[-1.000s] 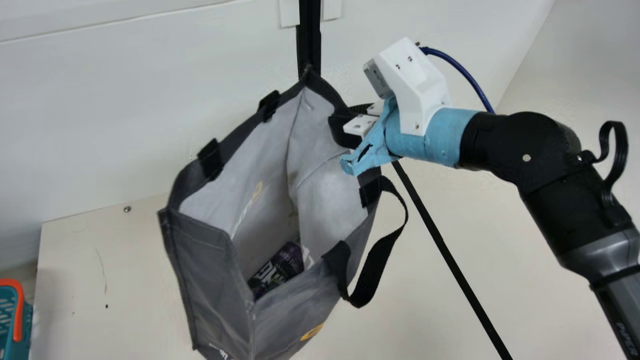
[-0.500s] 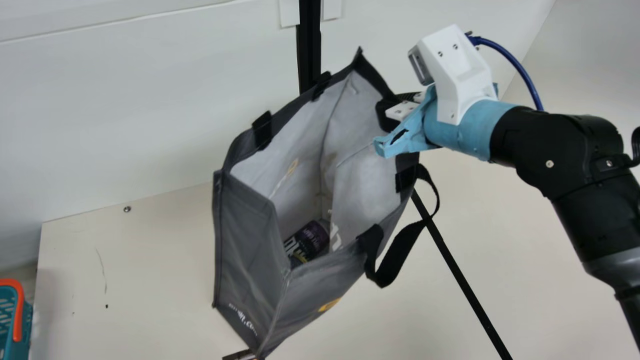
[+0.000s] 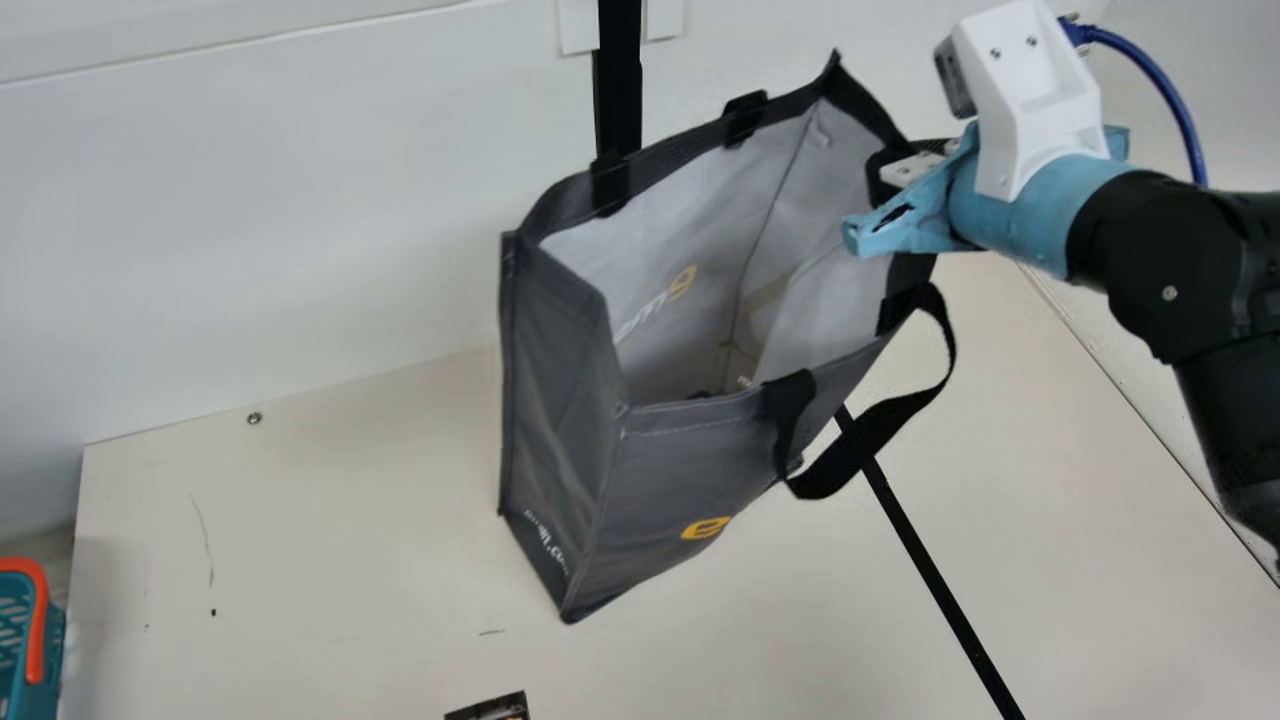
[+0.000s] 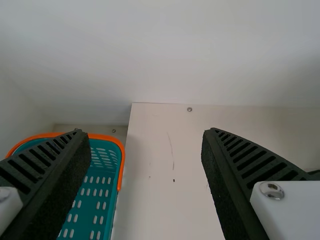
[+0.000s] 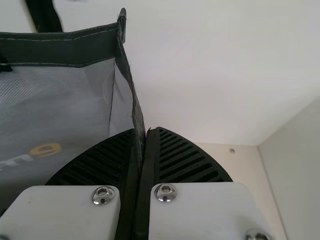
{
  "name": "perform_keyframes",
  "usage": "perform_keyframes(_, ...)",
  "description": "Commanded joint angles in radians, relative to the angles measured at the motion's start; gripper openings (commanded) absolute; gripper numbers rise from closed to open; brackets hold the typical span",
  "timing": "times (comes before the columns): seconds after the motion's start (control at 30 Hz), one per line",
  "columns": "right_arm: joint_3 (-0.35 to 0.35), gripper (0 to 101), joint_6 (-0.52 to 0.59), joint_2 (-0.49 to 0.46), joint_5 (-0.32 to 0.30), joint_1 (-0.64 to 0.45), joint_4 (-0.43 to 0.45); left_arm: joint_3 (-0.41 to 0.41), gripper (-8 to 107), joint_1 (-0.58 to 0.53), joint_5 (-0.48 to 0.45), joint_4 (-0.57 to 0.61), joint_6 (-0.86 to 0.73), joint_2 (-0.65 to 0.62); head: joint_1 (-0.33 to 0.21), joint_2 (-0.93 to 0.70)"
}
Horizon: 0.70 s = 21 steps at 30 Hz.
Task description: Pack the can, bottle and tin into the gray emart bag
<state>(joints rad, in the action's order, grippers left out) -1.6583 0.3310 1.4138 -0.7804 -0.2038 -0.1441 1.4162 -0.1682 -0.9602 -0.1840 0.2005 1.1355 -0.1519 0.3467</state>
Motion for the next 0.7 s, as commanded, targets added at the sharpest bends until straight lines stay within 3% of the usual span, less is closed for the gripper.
perform_keyframes(0.0,-0.013,0,0.0,0.006,0.001,-0.021,0.014,0.0,90,0.0,0.0,0.0,0.0,0.0,-0.023,0.002)
perform_keyframes(0.67,-0.197,0,0.088,0.14,-0.035,-0.265,0.03,0.0,90,0.0,0.0,0.0,0.0,0.0,-0.023,0.002)
